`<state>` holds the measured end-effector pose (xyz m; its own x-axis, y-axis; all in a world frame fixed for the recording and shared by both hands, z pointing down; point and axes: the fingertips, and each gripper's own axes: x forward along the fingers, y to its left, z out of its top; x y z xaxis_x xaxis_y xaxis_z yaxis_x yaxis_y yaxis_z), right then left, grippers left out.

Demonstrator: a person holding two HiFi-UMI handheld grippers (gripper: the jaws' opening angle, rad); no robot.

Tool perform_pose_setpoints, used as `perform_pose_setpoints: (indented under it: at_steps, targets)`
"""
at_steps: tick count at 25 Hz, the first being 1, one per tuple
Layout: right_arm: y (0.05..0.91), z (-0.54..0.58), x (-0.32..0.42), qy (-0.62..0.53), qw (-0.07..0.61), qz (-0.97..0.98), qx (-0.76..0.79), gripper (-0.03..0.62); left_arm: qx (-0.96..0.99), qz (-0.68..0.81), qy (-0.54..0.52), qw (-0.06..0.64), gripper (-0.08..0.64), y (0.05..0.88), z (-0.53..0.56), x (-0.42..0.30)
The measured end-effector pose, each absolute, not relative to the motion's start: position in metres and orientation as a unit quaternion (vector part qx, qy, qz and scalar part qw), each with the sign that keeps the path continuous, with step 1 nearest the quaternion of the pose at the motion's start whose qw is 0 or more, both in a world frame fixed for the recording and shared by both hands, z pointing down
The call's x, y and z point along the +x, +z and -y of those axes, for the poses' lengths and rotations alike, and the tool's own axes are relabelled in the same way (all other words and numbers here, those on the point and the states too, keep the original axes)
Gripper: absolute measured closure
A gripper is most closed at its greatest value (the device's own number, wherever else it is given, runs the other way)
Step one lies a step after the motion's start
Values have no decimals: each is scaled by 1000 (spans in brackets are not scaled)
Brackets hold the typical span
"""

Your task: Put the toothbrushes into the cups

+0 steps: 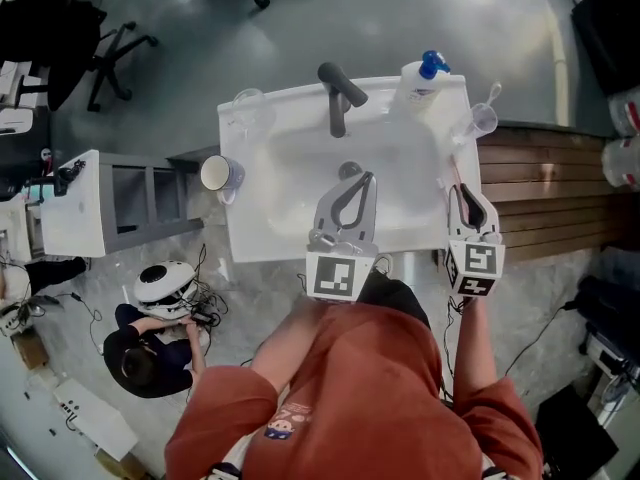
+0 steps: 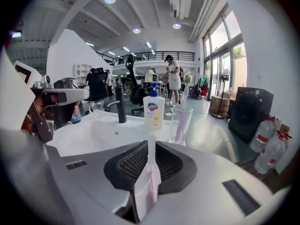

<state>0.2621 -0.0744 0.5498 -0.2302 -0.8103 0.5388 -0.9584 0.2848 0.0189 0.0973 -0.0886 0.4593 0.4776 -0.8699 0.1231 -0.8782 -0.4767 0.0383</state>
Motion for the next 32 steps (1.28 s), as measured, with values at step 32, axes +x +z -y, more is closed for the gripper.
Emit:
perform_pose_setpoints:
  at_steps: [32]
  targets:
    - [658,74,254,223,451,707,497,561,855,508,57,88,541,512,112,80]
